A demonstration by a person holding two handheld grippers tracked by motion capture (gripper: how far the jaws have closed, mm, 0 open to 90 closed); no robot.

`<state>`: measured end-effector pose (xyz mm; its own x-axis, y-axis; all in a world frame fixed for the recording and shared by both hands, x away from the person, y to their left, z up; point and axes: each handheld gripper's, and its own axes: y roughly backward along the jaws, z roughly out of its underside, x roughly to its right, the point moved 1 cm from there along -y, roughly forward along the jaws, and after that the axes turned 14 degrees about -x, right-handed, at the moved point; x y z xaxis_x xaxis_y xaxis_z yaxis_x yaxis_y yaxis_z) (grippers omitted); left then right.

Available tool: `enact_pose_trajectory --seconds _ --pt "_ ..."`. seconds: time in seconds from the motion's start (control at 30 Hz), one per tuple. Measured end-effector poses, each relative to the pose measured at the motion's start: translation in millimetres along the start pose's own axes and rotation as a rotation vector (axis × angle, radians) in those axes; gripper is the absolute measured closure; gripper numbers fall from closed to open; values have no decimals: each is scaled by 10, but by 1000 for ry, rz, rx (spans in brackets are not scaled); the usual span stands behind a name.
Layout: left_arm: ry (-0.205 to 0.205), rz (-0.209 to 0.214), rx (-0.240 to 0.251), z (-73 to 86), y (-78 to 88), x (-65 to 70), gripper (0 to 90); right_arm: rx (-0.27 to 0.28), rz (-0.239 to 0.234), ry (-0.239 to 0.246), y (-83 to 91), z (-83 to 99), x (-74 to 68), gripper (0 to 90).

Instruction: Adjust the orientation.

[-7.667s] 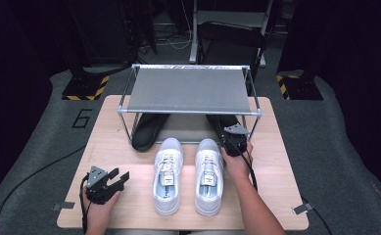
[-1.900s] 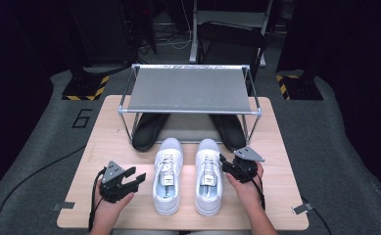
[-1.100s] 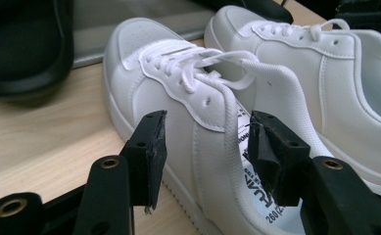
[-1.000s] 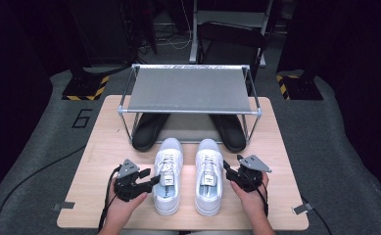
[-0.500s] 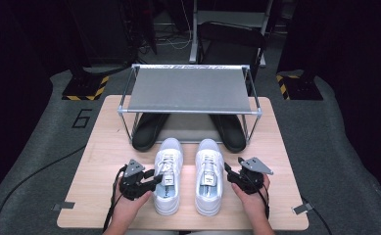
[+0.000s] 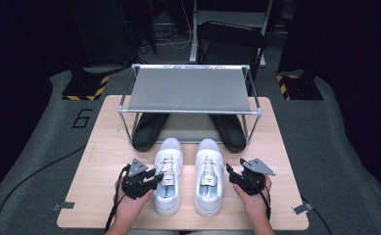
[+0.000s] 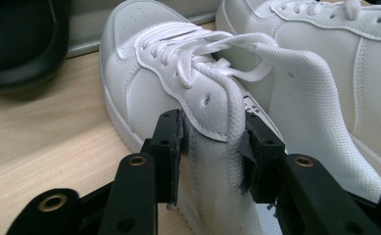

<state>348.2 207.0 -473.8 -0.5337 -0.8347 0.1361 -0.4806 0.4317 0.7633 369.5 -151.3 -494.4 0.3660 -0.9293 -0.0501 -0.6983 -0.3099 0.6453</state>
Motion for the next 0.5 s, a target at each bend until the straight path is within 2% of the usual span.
enact_pose_trajectory --seconds 0.13,0.3,0.4,0.5 --pt "-4 -10 -3 -11 2 -1 651 -1 -2 1 -1 0 -3 403" --pt "-4 -3 2 -20 29 -14 684 0 -7 -5 -3 8 9 403" --pt "-9 -33 -1 -22 32 -30 712 6 -6 -4 6 7 19 403" --pt "-6 -42 -8 -33 45 -67 738 6 -5 -13 13 12 38 403"
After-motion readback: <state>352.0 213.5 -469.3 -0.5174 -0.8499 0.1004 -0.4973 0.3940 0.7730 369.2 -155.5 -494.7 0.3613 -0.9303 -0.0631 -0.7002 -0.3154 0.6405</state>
